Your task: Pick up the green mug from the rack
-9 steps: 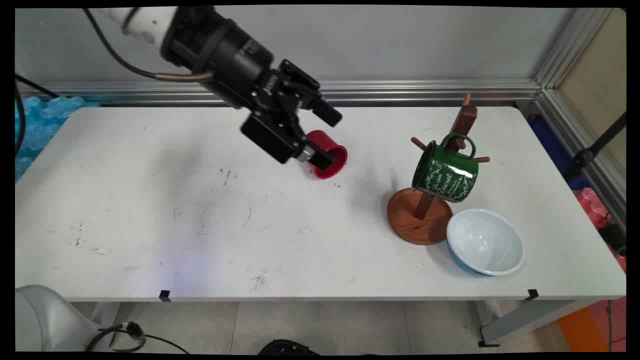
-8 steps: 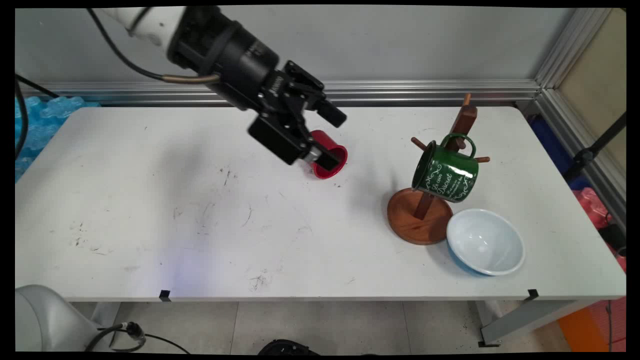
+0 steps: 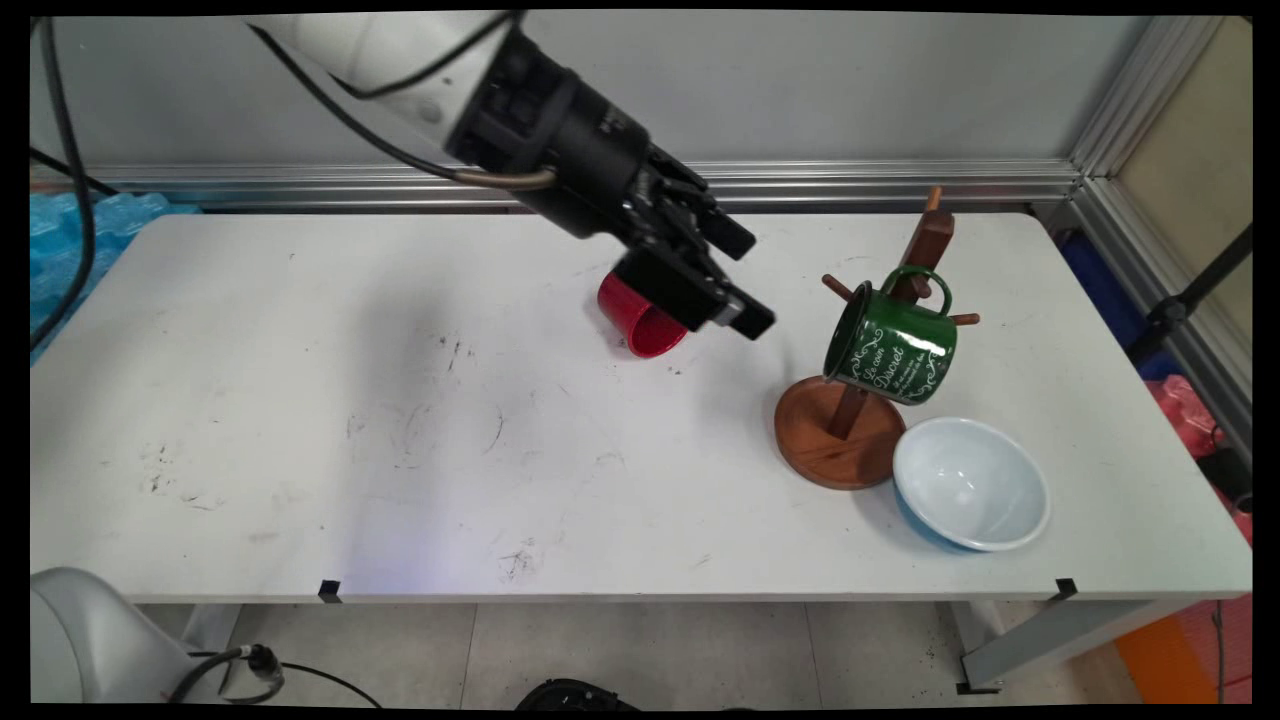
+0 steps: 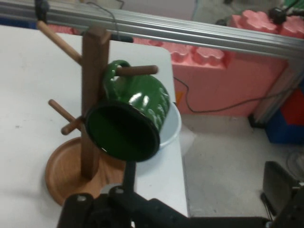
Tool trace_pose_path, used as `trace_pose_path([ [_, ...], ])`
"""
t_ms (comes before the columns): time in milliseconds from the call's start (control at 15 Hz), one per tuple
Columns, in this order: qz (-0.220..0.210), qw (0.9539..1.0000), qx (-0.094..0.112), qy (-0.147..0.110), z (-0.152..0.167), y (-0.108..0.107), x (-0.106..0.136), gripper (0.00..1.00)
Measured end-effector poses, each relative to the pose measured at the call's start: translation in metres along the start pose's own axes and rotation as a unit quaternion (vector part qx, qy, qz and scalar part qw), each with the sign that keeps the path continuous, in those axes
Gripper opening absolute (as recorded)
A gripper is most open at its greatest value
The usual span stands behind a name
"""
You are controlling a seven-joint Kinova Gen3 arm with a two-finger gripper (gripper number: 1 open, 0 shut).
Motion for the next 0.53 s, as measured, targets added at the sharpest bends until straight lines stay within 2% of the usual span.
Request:
trace_pose_path([
  [267, -0.026, 0.9996, 0.011, -0.002, 0.025, 0.000, 0.002, 1.00],
  [533, -0.049, 0.9988, 0.009, -0.005, 0.048, 0.001, 0.000, 1.00],
])
